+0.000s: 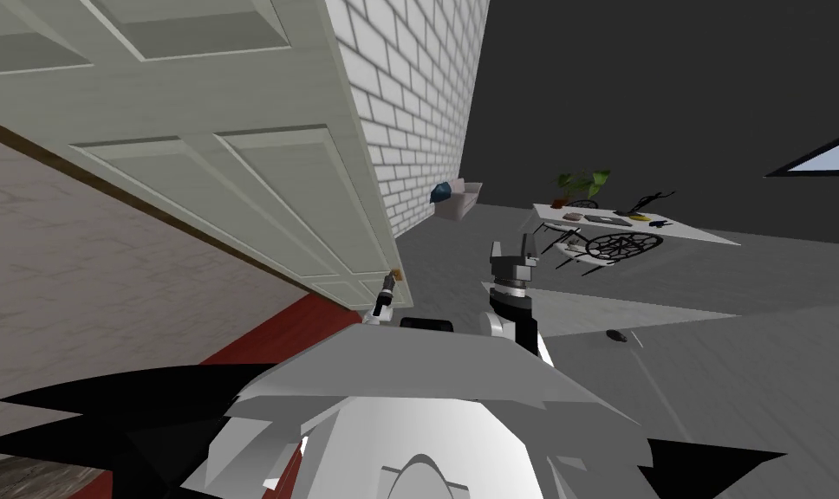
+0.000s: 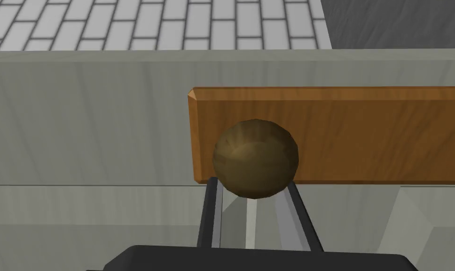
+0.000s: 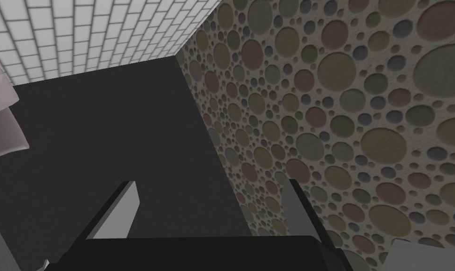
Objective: Push the door open
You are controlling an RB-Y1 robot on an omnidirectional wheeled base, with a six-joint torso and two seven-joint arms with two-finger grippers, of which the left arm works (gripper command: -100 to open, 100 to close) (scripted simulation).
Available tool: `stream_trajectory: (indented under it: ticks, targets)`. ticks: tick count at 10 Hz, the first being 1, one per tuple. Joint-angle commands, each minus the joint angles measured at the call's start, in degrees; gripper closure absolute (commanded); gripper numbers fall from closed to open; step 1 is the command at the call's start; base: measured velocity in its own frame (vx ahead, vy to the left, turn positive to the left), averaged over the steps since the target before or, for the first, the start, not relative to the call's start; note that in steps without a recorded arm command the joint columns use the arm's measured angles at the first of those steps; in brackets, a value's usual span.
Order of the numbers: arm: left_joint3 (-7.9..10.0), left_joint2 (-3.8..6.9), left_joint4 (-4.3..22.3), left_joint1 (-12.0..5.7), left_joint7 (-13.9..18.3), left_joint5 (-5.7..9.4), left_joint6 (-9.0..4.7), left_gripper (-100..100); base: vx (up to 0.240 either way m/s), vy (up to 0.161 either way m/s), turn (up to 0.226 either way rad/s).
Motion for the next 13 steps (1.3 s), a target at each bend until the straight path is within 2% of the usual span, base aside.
stream_trajectory:
  ticks: [1, 2, 7, 8, 13]
  targets:
    - [0.3, 0.2, -2.15, 0.88, -0.23, 0.1, 1.12, 100, 0.05, 0.001, 0.018]
    - [0.39, -0.05, -1.85, 0.6, -0.23, 0.25, 1.13, -100, -0.105, -0.072, 0.068]
    - [0.88, -0.92, -2.5, 0.61, -0.34, 0.78, 1.95, -100, -0.204, -0.112, 0.062]
    - [0.79, -0.76, -2.55, 0.67, -0.32, 0.69, 1.87, -100, -0.112, -0.044, 0.016]
    - [1.47, -0.71, -1.98, 1.0, -0.79, 0.99, 0.55, -100, 0.215, 0.026, -0.032]
